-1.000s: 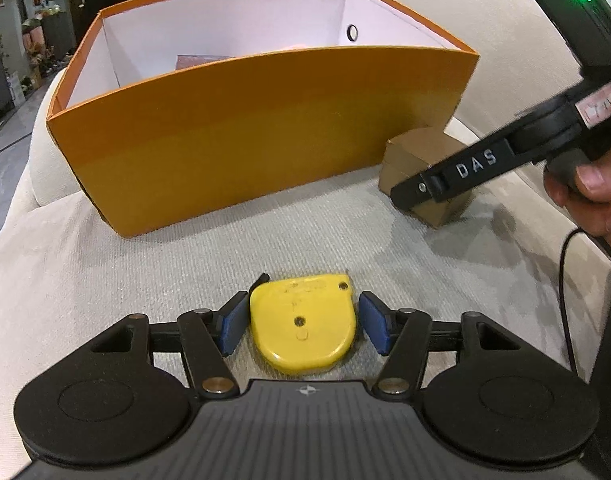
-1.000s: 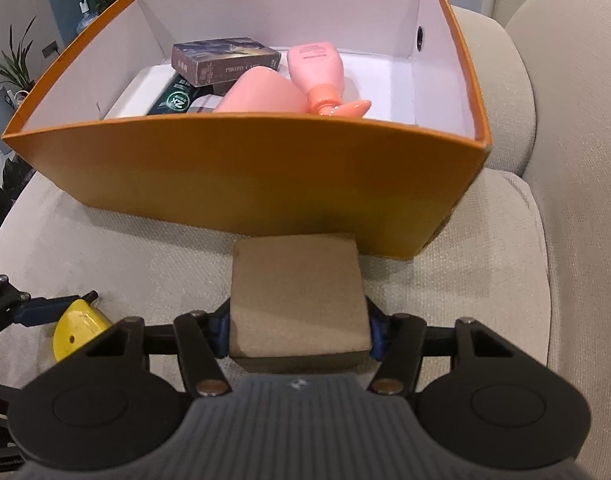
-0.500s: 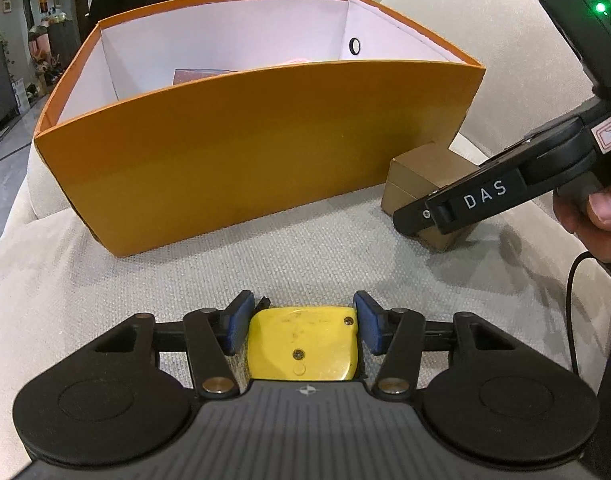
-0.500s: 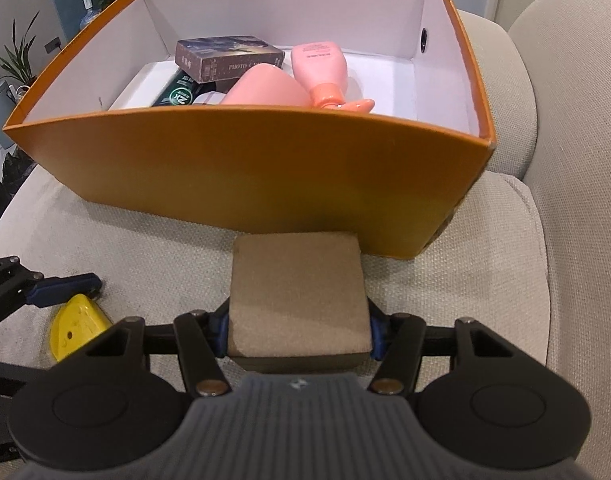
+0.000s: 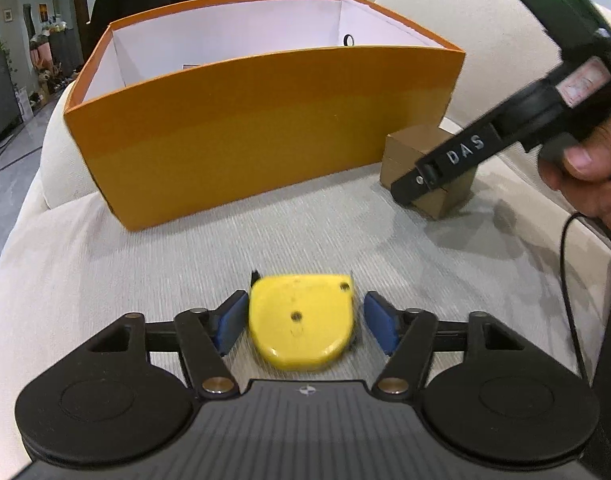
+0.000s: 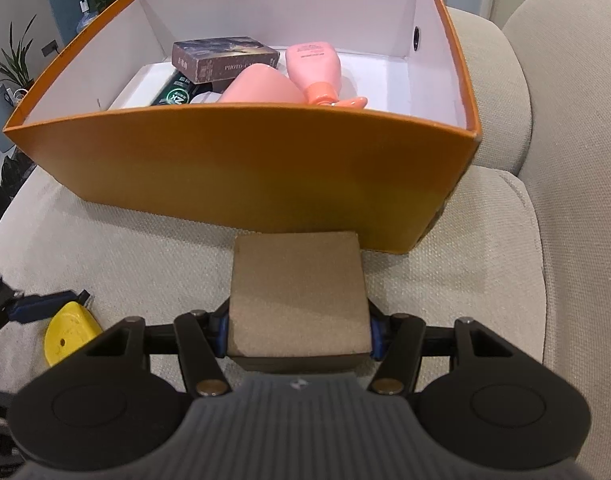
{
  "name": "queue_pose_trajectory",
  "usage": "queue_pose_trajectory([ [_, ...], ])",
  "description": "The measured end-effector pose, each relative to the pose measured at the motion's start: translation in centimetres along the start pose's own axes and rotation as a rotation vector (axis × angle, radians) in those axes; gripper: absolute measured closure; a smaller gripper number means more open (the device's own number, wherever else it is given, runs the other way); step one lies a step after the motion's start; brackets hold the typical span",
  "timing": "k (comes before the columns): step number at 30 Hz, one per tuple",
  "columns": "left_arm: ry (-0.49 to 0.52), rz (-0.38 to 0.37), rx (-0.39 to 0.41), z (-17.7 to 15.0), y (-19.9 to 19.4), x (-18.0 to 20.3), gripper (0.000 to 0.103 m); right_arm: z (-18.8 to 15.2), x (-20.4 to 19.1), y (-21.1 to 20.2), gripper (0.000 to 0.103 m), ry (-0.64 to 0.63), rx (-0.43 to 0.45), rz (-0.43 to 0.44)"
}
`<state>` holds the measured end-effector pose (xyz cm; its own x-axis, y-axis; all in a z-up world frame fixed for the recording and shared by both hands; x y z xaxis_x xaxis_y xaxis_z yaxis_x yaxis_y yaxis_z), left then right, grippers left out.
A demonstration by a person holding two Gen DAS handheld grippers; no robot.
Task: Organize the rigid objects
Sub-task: 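Lift and carry the brown cube and tape measure over the shoebox with both tools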
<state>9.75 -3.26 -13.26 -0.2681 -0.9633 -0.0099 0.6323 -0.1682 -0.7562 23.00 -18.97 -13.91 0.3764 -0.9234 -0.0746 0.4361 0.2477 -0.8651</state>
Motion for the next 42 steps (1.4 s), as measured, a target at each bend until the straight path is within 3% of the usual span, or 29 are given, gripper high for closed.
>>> queue_pose_trajectory([
  [2,-0.010,0.001,0.011,-0.1,-0.1,-0.2,0.041,0.0,0.0,0.0,0.044,-0.001,0.000,-0.002],
  [13,0.002,-0.011,0.041,1.2,-1.9,-1.0,0.042,-0.7,-0.1,-1.6,0.044,0.017,0.019,0.022],
  [25,-0.027,0.029,0.115,5.1,-5.6,-3.4,0.042,-1.0,-0.7,-6.0,0.044,0.046,0.067,0.061],
  [34,0.007,0.048,0.165,9.6,-6.1,-4.4,0.042,2.0,-2.0,-10.1,0.044,-0.004,0.164,0.081],
  [42,0.041,0.040,0.198,13.5,-5.2,-4.5,0.042,6.3,-1.3,-11.0,0.044,-0.023,0.225,0.059],
])
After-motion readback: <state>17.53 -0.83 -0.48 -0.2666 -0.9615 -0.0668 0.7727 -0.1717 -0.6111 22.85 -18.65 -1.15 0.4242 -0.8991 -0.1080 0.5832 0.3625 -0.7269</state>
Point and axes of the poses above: each gripper's, at about its wrist camera, not at the fingertips, and y roughly the way its jaws point, x to its right, z to its top, the point moved 3 cm from there along y, roughly the way its jaws point, and after that the axes turned 4 degrees about -x, right-handed, at the moved point
